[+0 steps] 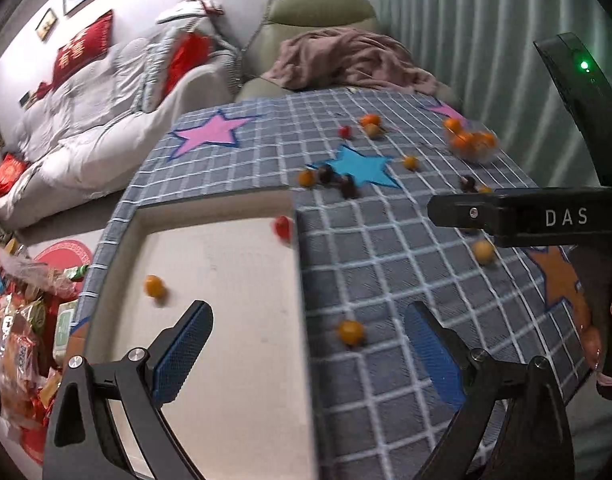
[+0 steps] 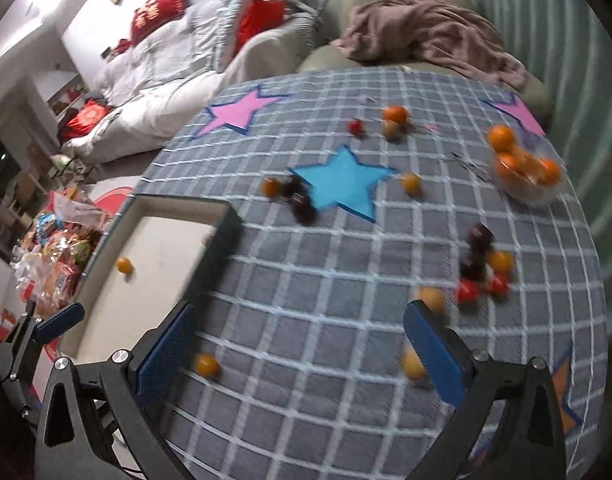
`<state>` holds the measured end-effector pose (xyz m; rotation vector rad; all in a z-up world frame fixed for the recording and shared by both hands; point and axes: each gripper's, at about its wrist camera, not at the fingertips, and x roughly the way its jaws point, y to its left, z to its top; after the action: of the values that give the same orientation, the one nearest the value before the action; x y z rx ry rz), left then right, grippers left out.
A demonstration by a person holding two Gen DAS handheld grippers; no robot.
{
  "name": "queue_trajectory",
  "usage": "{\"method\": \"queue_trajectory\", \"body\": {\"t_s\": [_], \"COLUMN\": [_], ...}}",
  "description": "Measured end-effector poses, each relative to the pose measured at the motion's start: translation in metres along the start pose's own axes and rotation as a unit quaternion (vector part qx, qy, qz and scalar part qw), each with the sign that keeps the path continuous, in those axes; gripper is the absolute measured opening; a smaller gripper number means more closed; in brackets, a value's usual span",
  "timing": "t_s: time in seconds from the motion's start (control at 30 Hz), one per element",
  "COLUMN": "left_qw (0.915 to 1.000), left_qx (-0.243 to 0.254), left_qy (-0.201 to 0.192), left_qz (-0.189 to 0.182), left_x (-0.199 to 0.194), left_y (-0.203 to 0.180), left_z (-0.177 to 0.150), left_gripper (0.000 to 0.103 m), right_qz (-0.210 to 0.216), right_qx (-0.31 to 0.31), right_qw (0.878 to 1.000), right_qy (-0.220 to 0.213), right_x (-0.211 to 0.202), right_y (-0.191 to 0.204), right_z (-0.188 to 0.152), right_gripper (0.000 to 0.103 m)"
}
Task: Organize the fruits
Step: 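Grasp a yellow-brown round fruit with the right tool while the left tool grasps an orange tomato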
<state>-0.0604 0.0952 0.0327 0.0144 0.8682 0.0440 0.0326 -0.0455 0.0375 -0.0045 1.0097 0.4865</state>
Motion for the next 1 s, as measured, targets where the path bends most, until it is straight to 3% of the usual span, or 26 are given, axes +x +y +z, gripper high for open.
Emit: {"method": "queue_trajectory", "body": {"t_s": [0.37,0.73,1.0], "left_qw": [0.9987,0.9972,0.9958], "left_qx": [0.028,0.024,0.012], "left_qy": [0.035,0.069,0.081], "left_qz": [-0.021,0.015,0.039], "left_x": [0.013,0.040,0.060], "left_y": [-0.061,-0.072,-0.071], "left_z": [-0.017,-0.033,-0.031], "left_gripper": [0.097,0.097,0.097], "right_qz": [-0.024,-0.029,-0.037], "right_qx": [0.047,0.074,0.046], "right_qw": [0.999,0.996,0.997], "right_qy": [0.010,0.027,0.039], "right_x": [-0.012,-0.002,0.014], "right_y": [-0.058,-0.088,-0.082], "right_z": [-0.042,-0.063,-0.062], "right_gripper": [0.103,0.103,0.103]}}
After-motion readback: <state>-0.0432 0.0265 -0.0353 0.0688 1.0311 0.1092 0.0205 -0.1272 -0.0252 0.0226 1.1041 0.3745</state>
